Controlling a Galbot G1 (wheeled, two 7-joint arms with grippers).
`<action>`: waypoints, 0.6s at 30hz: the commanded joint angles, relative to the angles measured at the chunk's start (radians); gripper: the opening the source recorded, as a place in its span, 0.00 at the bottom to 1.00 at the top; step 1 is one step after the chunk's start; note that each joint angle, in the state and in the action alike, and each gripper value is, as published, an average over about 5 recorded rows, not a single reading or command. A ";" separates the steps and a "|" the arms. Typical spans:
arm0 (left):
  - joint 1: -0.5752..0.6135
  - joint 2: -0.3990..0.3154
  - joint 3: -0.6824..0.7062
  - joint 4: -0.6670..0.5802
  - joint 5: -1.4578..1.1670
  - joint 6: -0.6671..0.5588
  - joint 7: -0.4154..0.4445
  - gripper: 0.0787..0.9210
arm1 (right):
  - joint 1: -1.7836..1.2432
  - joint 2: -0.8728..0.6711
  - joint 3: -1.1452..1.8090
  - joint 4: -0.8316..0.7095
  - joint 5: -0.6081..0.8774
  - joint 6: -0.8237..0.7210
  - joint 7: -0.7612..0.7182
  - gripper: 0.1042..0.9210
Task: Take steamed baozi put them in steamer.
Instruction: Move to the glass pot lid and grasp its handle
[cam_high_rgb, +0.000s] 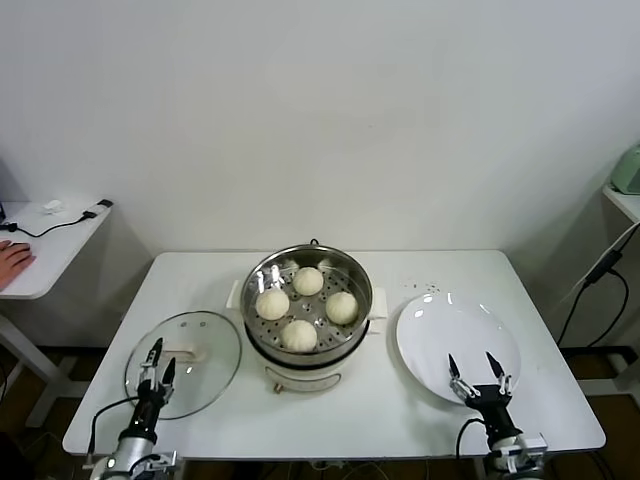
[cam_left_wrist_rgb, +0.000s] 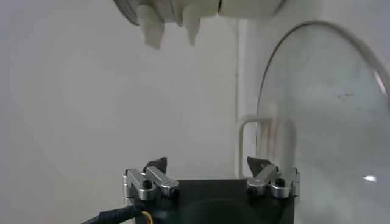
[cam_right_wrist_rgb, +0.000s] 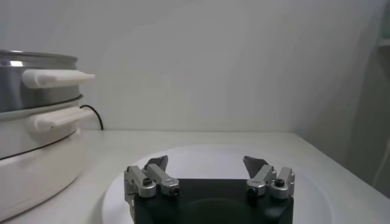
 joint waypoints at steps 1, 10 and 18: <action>-0.088 0.012 0.017 0.073 0.059 0.008 -0.003 0.88 | -0.008 0.006 0.010 0.006 -0.011 -0.007 0.000 0.88; -0.112 0.017 0.025 0.110 0.050 0.013 0.006 0.88 | -0.014 0.013 0.014 0.013 -0.016 -0.005 -0.003 0.88; -0.103 0.015 0.032 0.135 0.048 0.005 0.003 0.75 | -0.009 0.017 0.008 0.012 -0.025 -0.010 -0.003 0.88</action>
